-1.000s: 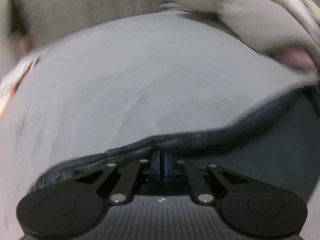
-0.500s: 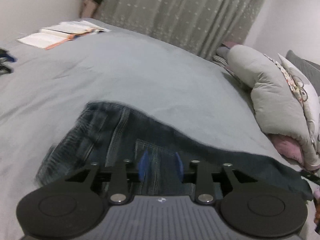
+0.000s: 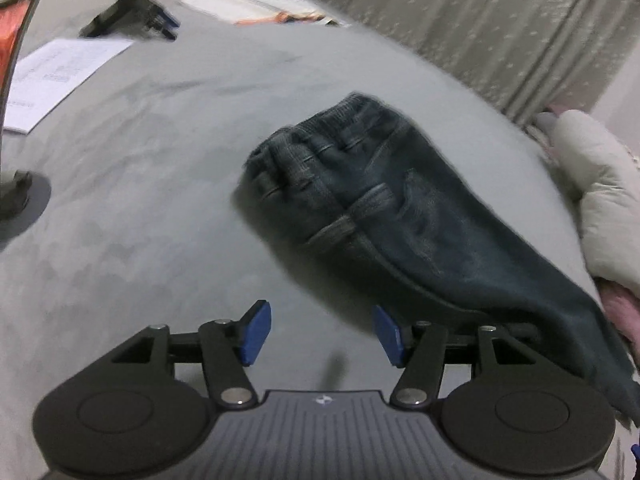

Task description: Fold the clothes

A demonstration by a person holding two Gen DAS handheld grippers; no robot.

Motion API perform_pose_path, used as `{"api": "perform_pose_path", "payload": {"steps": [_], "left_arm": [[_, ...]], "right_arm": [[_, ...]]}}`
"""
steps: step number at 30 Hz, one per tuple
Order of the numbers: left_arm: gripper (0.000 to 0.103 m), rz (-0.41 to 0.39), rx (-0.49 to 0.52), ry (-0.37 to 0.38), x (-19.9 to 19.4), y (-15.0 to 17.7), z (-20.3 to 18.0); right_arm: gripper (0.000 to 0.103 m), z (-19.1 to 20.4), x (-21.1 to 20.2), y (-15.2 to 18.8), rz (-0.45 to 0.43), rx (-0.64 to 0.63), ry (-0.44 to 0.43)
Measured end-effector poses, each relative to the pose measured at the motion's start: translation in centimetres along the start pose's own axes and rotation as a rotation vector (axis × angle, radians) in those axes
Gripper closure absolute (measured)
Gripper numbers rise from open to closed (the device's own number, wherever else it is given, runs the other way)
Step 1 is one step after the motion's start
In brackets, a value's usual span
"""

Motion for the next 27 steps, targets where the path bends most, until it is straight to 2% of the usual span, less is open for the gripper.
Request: {"api": "perform_pose_path", "payload": {"steps": [4,7,10,13,17,19,20,24,27], "left_arm": [[0.046,0.023,-0.062,0.016,0.6,0.1,0.7],[0.042,0.075,-0.128,0.057,1.5,0.7,1.2],[0.038,0.05,-0.176,0.084,1.7,0.1,1.4],[0.032,0.053,-0.225,0.104,2.3,0.2,1.5],[0.028,0.041,-0.22,0.105,2.3,0.3,1.1],[0.027,0.038,-0.231,0.11,2.4,0.3,1.0],[0.025,0.037,-0.236,0.113,2.5,0.4,1.0],[0.02,0.029,-0.29,0.155,2.9,0.3,0.9],[0.015,0.026,-0.305,0.173,3.4,0.2,0.7]], "right_arm": [[0.017,1.7,0.9,0.1,-0.045,-0.081,-0.037],[0.019,1.8,3.2,1.3,0.0,-0.101,-0.018],[0.048,1.8,4.4,2.2,0.025,-0.133,-0.023],[0.059,2.4,4.2,2.7,0.026,-0.158,-0.047],[0.052,2.1,3.7,2.8,0.031,-0.103,-0.064],[0.019,1.9,3.6,2.6,0.019,-0.079,-0.059],[0.015,1.9,3.6,2.5,0.0,-0.085,-0.044],[0.017,1.9,4.6,3.3,0.023,-0.128,-0.029],[0.038,1.9,4.8,3.7,0.029,-0.137,-0.028]]}}
Point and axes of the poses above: each gripper's, at about its wrist camera, not at the fingertips, and x roughly the way its jaws point, z to its left, y to its underside, the point moved 8 cm from there along x, roughly the way its jaws point, and after that the axes turned 7 degrees about -z, right-handed, at the moved point
